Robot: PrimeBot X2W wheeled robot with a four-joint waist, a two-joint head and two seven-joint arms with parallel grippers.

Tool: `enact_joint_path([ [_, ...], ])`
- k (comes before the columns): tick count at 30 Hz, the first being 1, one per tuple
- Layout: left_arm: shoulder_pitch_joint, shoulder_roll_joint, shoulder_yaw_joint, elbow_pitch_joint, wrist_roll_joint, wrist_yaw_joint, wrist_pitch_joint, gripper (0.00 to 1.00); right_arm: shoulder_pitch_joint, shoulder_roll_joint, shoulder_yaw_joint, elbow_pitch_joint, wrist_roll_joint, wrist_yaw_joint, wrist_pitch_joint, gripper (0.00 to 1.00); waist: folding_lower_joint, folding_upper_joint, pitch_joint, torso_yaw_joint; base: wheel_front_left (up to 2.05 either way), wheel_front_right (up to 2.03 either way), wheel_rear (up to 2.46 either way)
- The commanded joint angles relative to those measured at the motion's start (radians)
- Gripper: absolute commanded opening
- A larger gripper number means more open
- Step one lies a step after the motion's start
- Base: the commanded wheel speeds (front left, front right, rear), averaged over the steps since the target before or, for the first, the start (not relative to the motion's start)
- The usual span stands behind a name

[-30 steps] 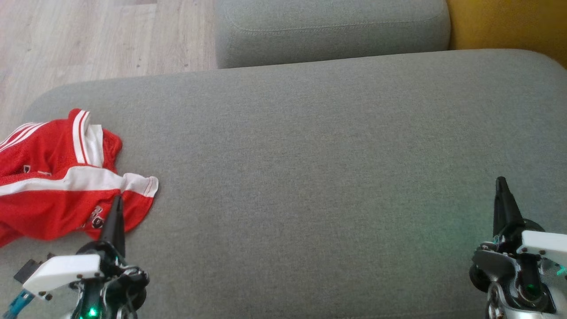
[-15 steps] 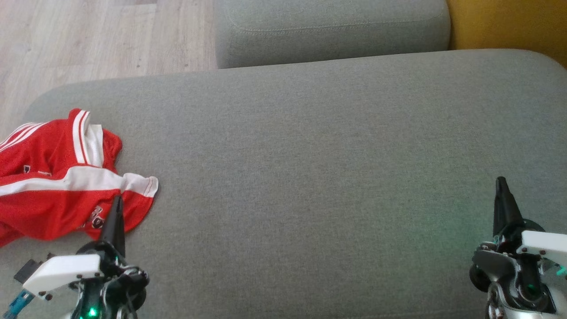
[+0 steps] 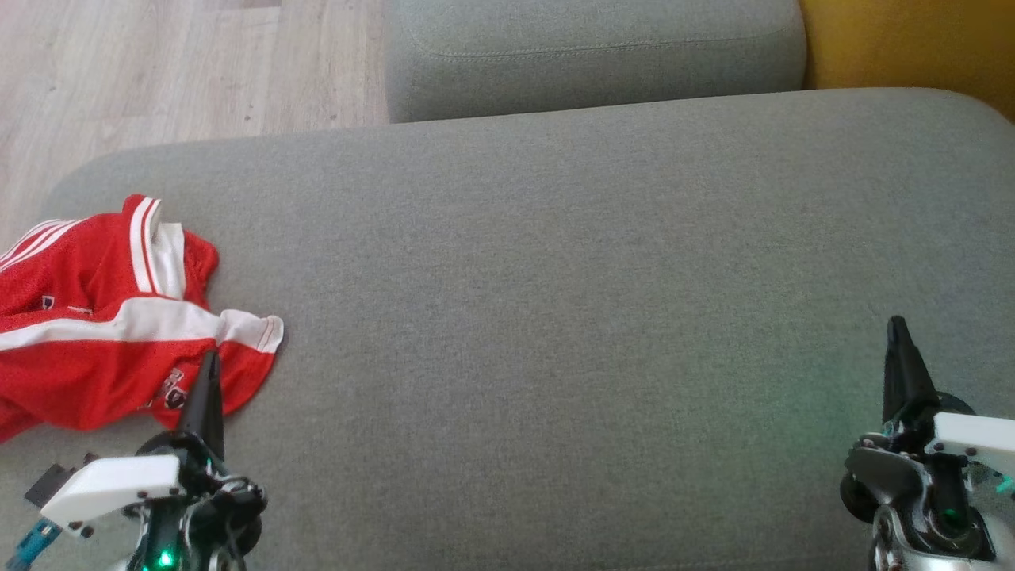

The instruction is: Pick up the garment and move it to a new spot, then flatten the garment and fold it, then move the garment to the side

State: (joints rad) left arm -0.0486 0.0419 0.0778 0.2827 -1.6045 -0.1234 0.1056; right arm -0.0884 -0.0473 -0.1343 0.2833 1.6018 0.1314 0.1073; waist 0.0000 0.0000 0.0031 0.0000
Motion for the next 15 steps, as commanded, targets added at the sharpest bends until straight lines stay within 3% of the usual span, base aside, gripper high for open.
enact_joint_path([
  [1,-0.059,0.008,0.036,-0.038,-0.005,-0.007,0.007,0.00,-0.019,-0.003,0.021,-0.039,0.007,-0.001,0.006,0.00,0.0000,0.0000,0.000,0.000,0.00,0.00,0.00],
  [15,-0.059,0.008,0.036,-0.038,-0.005,-0.007,0.007,0.00,-0.019,-0.003,0.021,-0.039,0.007,-0.001,0.006,0.00,0.0000,0.0000,0.000,0.000,0.00,0.00,0.00],
])
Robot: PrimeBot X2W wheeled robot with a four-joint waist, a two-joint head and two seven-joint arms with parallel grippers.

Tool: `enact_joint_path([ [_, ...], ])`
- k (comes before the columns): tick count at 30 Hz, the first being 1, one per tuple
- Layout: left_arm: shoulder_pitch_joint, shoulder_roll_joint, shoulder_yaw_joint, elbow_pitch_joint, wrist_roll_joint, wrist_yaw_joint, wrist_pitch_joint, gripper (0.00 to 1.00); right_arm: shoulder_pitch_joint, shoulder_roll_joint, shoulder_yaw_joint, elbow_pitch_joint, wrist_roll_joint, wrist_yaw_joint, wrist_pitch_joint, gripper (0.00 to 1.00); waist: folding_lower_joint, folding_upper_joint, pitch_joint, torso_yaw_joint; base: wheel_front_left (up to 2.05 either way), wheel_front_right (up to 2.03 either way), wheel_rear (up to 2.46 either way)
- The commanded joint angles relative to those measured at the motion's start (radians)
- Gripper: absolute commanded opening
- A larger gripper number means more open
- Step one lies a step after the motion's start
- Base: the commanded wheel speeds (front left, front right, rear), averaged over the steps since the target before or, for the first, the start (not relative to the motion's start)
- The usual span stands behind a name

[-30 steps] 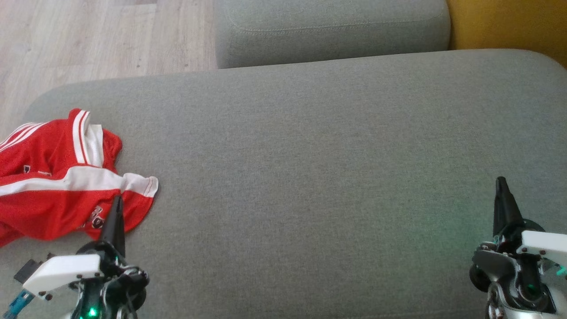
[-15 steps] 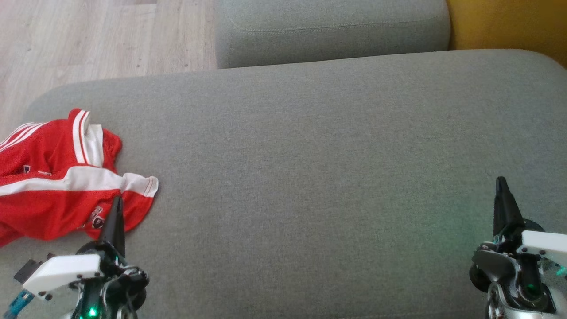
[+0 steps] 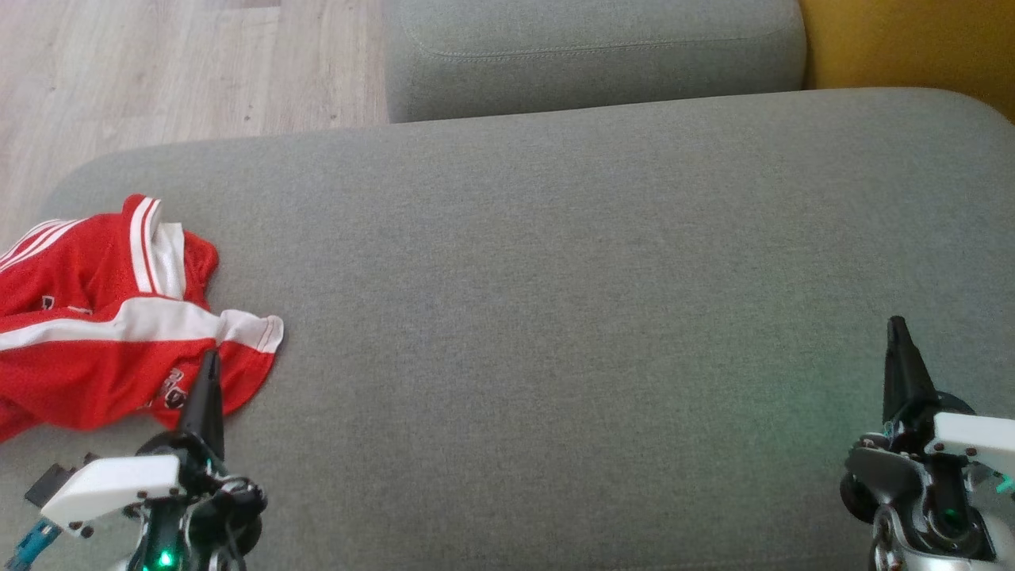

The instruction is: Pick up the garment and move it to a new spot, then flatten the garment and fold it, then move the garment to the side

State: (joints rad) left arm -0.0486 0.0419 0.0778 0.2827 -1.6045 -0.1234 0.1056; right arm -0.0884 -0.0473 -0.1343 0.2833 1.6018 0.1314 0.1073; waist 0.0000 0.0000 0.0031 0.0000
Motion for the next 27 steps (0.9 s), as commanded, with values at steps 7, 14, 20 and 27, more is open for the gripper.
enact_joint_path([
  [7,0.019,-0.006,-0.004,0.042,0.001,0.002,-0.005,1.00,0.010,0.002,0.004,0.042,0.001,0.000,-0.003,1.00,0.0000,0.0000,0.000,0.000,0.00,0.00,0.00],
  [14,0.013,-0.005,-0.013,0.031,0.003,0.001,-0.026,1.00,0.008,0.002,0.023,0.025,0.008,0.000,-0.024,1.00,0.0000,0.0000,0.000,0.000,0.00,0.00,0.00],
  [20,0.006,-0.005,-0.022,0.022,0.004,0.001,-0.041,1.00,0.005,0.002,0.039,0.004,0.012,0.000,-0.037,1.00,0.0000,0.0000,0.000,-0.001,0.00,0.00,0.00],
  [27,-0.002,-0.004,-0.029,0.002,0.033,0.001,-0.061,1.00,0.000,0.000,0.063,-0.026,-0.001,0.000,-0.051,1.00,0.0000,0.0000,-0.001,-0.003,0.00,0.00,0.00],
])
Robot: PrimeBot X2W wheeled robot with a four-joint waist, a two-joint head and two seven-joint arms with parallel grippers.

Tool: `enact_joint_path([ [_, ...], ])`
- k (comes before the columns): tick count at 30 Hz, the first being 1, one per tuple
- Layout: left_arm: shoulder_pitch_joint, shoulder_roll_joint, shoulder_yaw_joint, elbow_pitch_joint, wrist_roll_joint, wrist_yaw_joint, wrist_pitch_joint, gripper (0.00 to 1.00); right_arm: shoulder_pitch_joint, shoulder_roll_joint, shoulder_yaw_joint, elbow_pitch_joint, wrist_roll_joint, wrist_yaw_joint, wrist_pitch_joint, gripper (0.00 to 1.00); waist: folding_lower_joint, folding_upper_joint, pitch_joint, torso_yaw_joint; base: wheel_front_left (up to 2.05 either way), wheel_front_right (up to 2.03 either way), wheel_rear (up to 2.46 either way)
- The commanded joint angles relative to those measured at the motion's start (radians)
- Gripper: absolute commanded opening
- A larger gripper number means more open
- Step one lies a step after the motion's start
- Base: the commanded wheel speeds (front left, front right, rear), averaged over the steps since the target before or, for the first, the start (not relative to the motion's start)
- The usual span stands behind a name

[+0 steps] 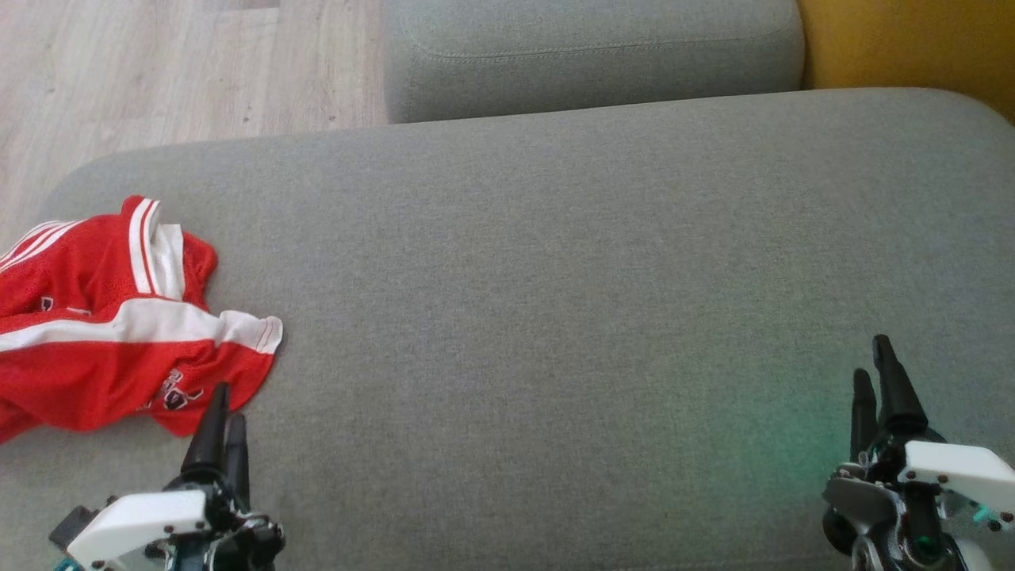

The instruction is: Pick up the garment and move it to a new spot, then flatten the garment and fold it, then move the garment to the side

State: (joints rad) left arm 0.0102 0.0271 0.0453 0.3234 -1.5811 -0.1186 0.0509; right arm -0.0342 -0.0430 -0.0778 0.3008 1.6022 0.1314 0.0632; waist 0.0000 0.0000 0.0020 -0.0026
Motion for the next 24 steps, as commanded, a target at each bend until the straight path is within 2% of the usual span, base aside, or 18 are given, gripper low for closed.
enact_joint_path([
  [1,-0.062,0.011,0.004,-0.043,0.021,-0.004,-0.009,1.00,-0.055,-0.006,0.011,-0.047,-0.006,0.000,-0.011,1.00,0.0000,0.0000,0.000,0.000,0.00,0.00,0.00],
  [13,-0.067,0.012,-0.004,-0.091,0.261,0.010,-0.044,1.00,-0.067,-0.039,0.079,-0.075,-0.157,0.000,-0.054,1.00,0.0000,0.0000,-0.004,-0.004,0.00,0.00,0.00],
  [24,-0.059,0.022,-0.036,-0.114,0.533,0.037,-0.079,1.00,-0.067,-0.061,0.136,-0.080,-0.398,0.000,-0.090,1.00,0.0000,0.0000,-0.013,-0.007,0.00,0.00,0.00],
])
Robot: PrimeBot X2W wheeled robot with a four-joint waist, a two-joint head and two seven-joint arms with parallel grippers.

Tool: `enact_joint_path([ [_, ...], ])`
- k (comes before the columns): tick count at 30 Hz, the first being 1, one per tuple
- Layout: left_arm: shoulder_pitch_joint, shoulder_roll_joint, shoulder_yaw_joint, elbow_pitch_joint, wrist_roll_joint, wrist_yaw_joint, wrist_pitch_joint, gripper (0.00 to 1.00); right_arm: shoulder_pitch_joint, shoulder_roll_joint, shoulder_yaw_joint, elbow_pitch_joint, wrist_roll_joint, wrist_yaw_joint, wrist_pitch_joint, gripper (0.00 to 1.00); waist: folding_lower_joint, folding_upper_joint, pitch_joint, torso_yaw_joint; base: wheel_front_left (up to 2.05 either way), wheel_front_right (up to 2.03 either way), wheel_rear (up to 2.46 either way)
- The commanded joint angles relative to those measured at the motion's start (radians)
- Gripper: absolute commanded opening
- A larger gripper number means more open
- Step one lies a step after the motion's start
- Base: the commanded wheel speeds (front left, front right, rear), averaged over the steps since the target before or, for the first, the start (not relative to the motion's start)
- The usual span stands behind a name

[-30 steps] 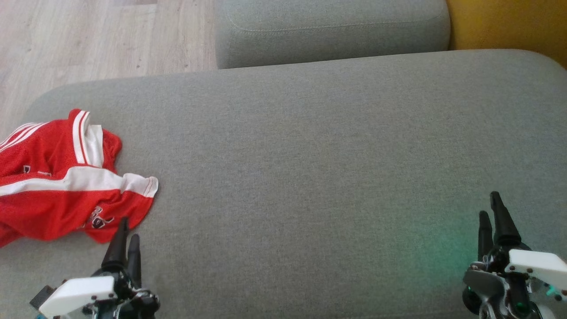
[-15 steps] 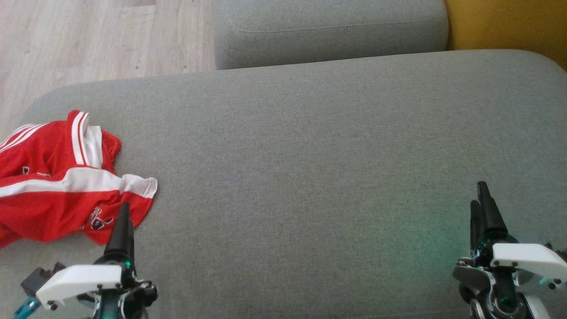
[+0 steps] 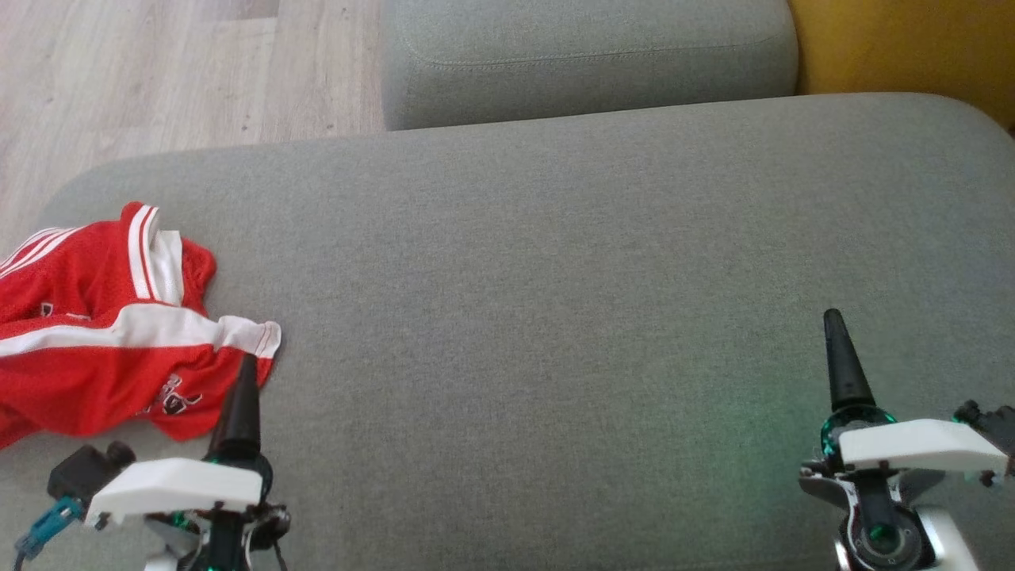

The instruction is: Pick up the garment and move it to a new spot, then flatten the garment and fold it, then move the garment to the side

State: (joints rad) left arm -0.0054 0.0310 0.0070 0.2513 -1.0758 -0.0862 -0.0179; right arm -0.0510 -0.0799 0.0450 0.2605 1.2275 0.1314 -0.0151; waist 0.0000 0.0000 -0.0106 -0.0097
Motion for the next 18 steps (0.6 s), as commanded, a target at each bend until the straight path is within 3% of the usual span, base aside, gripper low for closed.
enact_joint_path([
  [1,-0.044,0.020,0.000,-0.040,0.049,0.011,-0.013,1.00,-0.051,-0.025,0.016,-0.039,-0.042,0.000,-0.014,1.00,0.0000,0.0000,-0.001,-0.001,0.00,0.00,0.00],
  [18,-0.056,0.029,-0.020,-0.039,0.265,0.059,-0.060,1.00,-0.066,-0.013,0.013,-0.020,-0.316,0.000,-0.061,1.00,0.0000,0.0000,-0.005,-0.004,0.00,0.00,0.00],
])
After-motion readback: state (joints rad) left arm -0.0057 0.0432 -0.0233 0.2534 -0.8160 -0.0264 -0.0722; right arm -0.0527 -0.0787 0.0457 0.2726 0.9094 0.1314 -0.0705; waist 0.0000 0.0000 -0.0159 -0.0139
